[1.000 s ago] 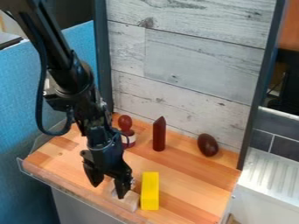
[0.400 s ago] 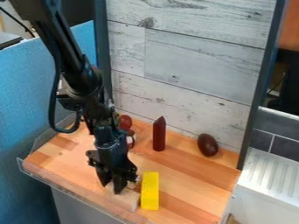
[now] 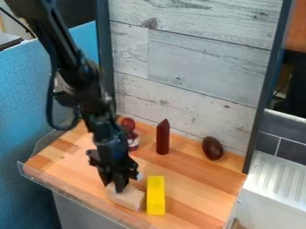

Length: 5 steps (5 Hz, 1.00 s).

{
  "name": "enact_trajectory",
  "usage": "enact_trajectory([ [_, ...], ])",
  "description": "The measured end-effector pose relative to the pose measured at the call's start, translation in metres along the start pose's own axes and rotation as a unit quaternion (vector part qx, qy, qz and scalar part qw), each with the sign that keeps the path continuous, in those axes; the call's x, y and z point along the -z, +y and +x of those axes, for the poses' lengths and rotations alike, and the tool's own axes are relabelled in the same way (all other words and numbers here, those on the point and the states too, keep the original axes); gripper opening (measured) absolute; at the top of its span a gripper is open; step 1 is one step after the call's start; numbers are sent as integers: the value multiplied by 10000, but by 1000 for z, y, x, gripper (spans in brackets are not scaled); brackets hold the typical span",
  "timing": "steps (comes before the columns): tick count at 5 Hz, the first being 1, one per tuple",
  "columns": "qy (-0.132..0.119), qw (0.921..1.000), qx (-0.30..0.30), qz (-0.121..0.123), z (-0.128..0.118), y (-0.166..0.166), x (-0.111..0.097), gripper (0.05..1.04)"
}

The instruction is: Move the l-shape block to the middle of the table

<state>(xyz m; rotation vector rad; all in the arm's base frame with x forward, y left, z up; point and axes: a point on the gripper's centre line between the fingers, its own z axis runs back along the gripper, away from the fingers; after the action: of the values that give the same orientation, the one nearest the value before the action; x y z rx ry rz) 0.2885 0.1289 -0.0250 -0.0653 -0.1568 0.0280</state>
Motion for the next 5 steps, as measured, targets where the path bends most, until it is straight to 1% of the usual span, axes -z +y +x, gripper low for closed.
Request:
enact_trajectory([
  [1,-514,9984,54,246,13,6,-30,287],
  [2,-647,9976,-9,241,20,5,-51,287],
  [3,-715,9970,-212,226,36,4,-64,287],
  [4,-543,9976,-317,302,56,-6,-48,287],
  [5,-373,9972,-564,324,76,-14,-33,287],
])
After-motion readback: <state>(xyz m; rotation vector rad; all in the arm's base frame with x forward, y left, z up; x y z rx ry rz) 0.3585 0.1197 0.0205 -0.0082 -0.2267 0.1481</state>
